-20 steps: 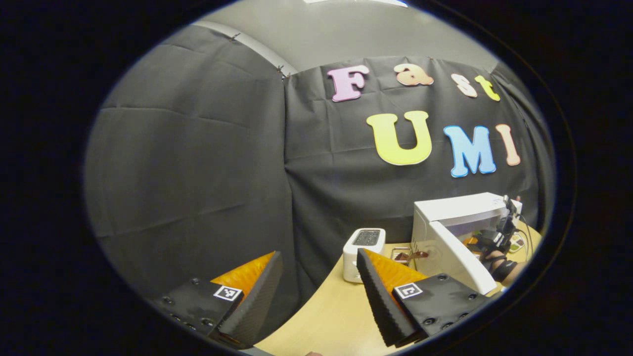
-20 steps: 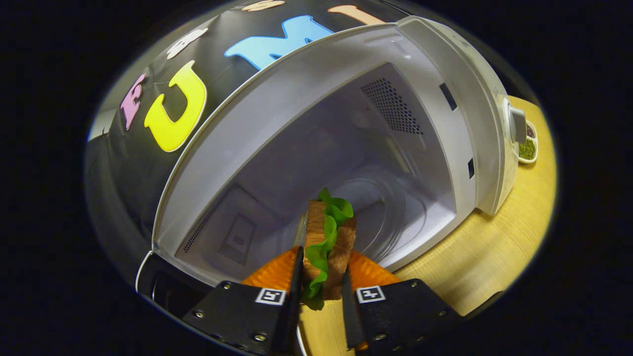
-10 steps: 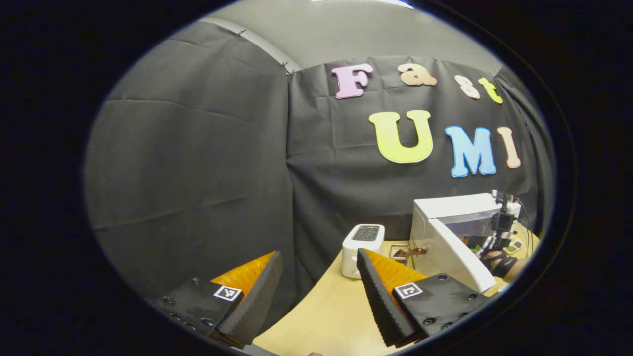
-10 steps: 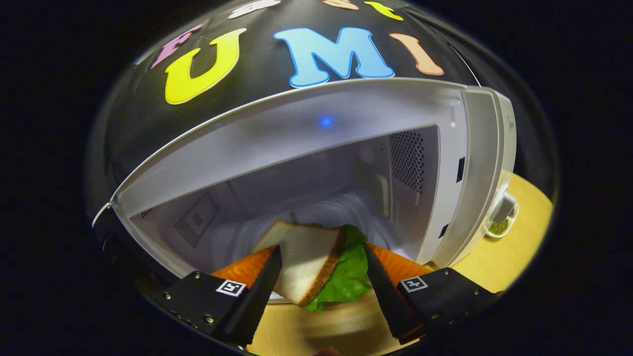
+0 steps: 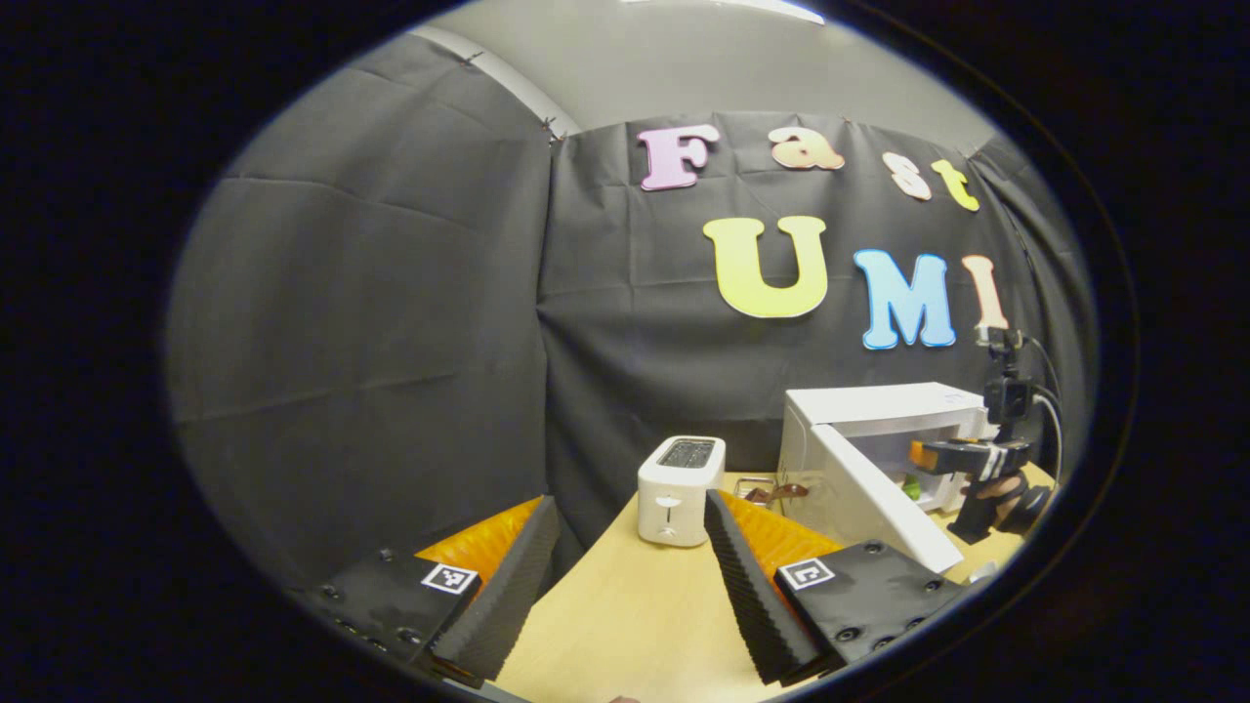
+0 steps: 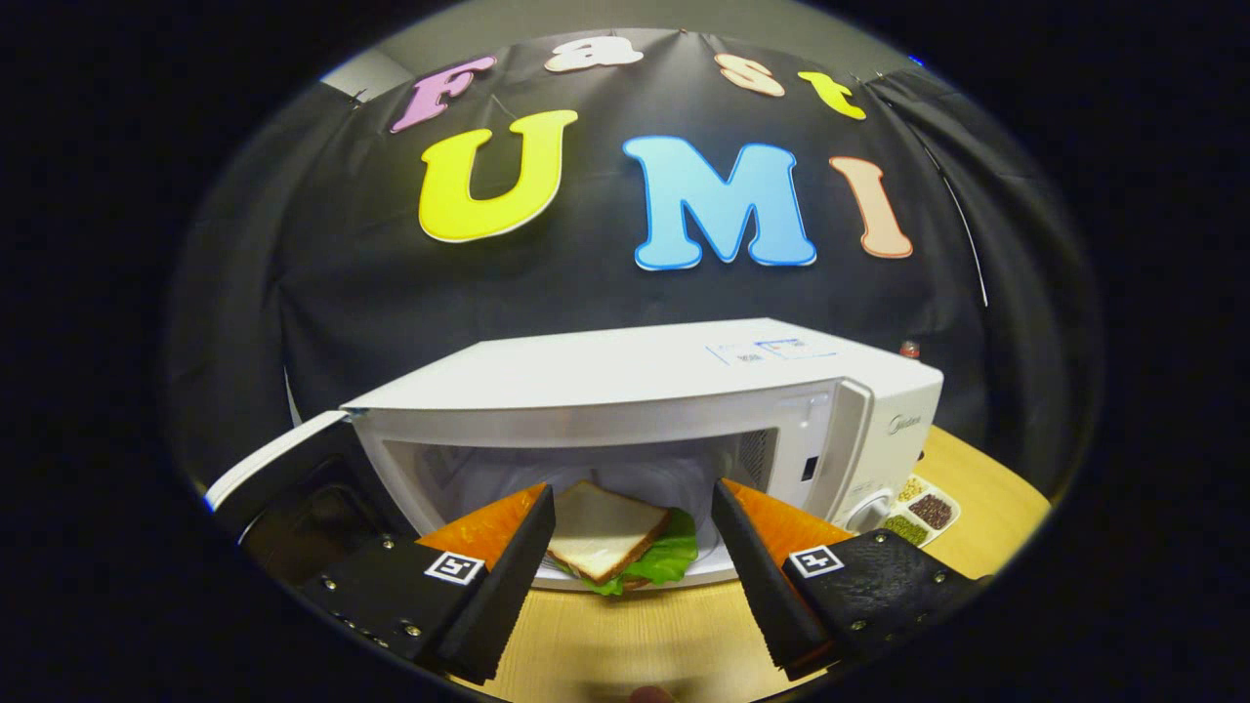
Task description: Open the microwave oven with the left hand, put the food in, and close the microwave oven.
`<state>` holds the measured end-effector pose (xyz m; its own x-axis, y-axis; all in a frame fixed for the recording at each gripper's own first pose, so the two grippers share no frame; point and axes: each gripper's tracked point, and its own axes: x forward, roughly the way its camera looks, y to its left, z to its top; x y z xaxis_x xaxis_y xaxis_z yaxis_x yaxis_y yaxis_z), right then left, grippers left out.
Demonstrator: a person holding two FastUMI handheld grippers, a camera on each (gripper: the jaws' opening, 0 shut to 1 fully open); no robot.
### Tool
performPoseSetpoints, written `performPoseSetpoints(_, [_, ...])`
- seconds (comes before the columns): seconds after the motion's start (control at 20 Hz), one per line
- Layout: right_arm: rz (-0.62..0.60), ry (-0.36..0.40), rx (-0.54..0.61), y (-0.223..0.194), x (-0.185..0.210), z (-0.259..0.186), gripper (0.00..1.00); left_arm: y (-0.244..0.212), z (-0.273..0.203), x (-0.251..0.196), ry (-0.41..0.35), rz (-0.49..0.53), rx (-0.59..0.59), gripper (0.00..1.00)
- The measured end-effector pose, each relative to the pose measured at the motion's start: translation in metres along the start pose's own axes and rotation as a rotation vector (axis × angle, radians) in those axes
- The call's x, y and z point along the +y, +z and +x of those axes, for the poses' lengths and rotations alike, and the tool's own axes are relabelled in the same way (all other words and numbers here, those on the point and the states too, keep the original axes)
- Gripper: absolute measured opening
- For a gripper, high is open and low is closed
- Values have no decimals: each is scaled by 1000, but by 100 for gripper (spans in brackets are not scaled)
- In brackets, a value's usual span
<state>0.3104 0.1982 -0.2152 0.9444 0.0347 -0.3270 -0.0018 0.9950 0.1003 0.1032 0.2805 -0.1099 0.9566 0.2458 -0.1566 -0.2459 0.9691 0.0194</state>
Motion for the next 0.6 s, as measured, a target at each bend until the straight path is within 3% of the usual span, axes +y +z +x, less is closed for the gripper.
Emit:
performPoseSetpoints(0.25, [-35,62,-70,40,-7,-64,97,-27,-1,-21,-8,-17,30,96])
performPoseSetpoints(0.6, [-79,78,-149,84,-45,-150,97,-70,-4,-48,1,-29,96,96])
